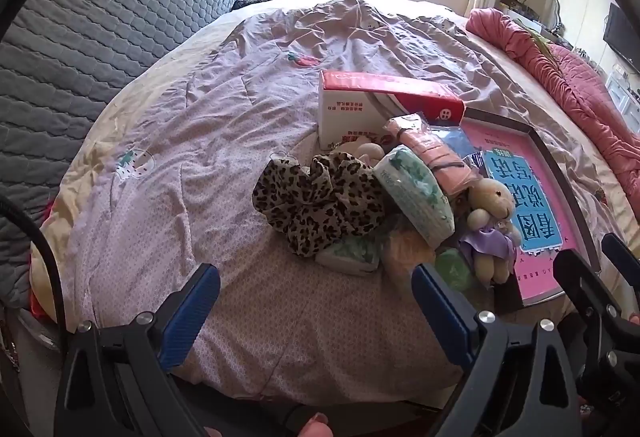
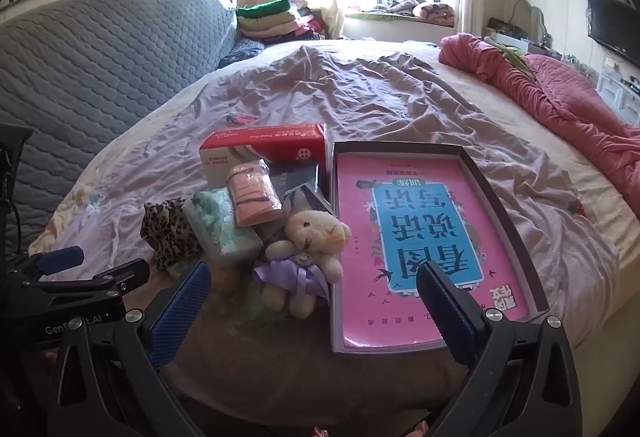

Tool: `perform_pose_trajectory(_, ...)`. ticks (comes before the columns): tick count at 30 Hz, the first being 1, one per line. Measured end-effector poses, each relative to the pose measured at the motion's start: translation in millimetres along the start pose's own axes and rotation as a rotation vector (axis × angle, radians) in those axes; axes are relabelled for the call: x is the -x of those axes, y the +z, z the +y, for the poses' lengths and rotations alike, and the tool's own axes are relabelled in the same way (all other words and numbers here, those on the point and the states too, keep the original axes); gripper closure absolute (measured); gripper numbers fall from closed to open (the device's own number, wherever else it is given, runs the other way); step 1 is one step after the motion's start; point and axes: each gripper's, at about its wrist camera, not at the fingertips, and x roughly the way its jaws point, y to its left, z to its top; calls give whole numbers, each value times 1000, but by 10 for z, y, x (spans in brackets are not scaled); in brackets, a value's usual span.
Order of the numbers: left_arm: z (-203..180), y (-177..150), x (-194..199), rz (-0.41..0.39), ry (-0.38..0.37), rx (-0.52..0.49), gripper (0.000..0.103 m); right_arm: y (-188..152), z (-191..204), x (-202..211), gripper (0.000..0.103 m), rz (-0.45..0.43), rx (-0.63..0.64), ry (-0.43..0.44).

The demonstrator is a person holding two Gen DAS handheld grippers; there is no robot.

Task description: Organize soft objects

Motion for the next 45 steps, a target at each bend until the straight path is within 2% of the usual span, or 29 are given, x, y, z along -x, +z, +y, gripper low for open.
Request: perform_pose_trajectory(45,-56,-20,70,-27,-19,-7,6,3,3,3,0,3,-6,-22)
